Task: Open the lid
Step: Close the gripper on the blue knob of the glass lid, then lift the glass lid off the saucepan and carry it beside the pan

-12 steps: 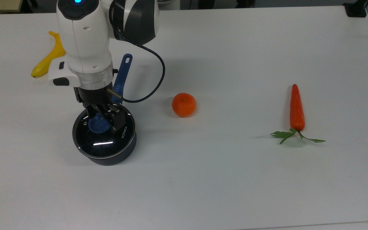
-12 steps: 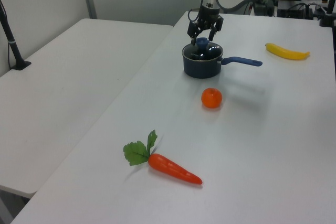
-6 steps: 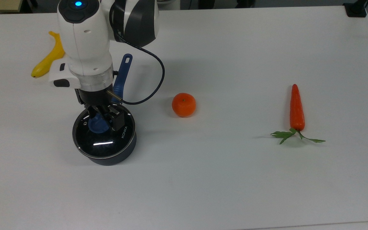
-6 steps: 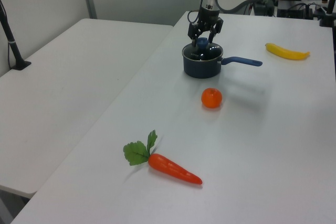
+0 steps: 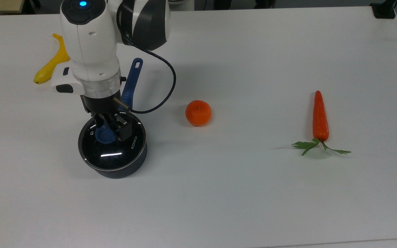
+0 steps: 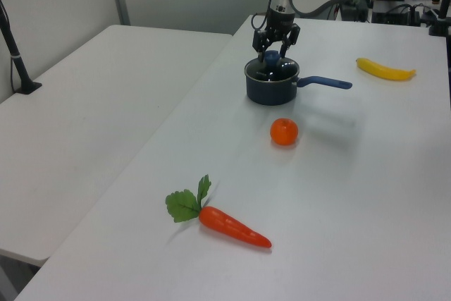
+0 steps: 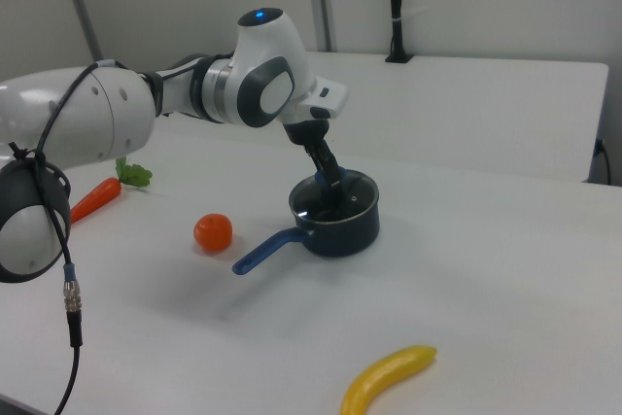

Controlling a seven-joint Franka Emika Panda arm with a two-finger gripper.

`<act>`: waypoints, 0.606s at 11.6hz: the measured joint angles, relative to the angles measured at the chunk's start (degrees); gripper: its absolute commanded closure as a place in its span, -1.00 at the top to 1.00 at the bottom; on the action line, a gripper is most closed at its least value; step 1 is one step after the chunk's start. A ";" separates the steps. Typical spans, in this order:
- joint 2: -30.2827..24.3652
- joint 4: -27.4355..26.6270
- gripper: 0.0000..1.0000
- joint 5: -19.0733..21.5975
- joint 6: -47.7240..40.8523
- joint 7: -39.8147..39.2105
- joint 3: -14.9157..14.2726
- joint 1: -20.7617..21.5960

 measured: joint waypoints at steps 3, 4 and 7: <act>0.00 0.03 0.09 0.00 0.00 0.15 0.00 -0.12; 0.00 0.08 0.07 -0.01 0.00 0.21 0.00 -0.15; -0.03 0.31 0.06 0.00 0.00 0.25 0.00 -0.50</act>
